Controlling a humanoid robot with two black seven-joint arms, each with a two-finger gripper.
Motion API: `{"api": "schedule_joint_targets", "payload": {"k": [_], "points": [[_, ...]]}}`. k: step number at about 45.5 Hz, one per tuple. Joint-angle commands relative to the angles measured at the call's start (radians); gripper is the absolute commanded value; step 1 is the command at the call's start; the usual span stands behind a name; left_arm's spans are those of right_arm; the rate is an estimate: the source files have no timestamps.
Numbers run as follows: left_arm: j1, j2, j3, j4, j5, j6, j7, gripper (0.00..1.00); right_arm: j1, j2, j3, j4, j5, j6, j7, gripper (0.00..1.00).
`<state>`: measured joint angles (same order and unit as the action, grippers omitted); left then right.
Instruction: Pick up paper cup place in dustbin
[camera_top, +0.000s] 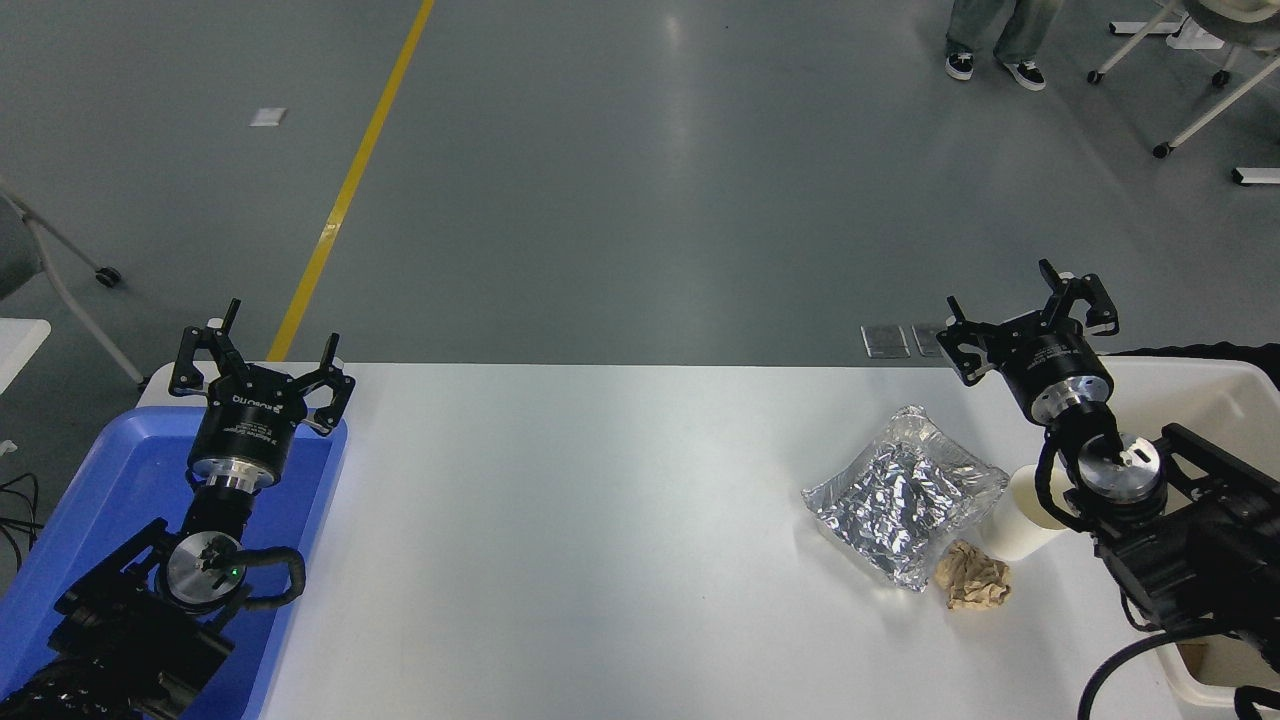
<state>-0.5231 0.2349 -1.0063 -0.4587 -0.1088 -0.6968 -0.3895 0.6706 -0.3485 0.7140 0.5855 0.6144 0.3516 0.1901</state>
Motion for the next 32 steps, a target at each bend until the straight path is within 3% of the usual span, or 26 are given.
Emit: {"api": "schedule_joint_targets", "payload": {"k": [1, 9, 16, 32], "points": [[0.000, 0.000, 0.000, 0.000, 0.001, -0.001, 0.000, 1.00, 0.000, 0.000, 0.001, -0.001, 0.004, 0.000, 0.000, 1.00], [-0.003, 0.003, 0.008, 0.000, -0.003, 0.000, -0.003, 1.00, 0.003, -0.001, -0.013, 0.004, -0.019, 0.001, 0.000, 1.00], [-0.003, 0.003, 0.009, 0.000, -0.003, -0.001, -0.005, 1.00, 0.047, -0.004, -0.033, 0.016, -0.137, 0.003, -0.001, 1.00], [-0.003, 0.003, 0.011, 0.000, -0.003, 0.000, -0.003, 1.00, 0.309, -0.099, -0.137, 0.020, -0.576, 0.001, -0.027, 1.00]]}}
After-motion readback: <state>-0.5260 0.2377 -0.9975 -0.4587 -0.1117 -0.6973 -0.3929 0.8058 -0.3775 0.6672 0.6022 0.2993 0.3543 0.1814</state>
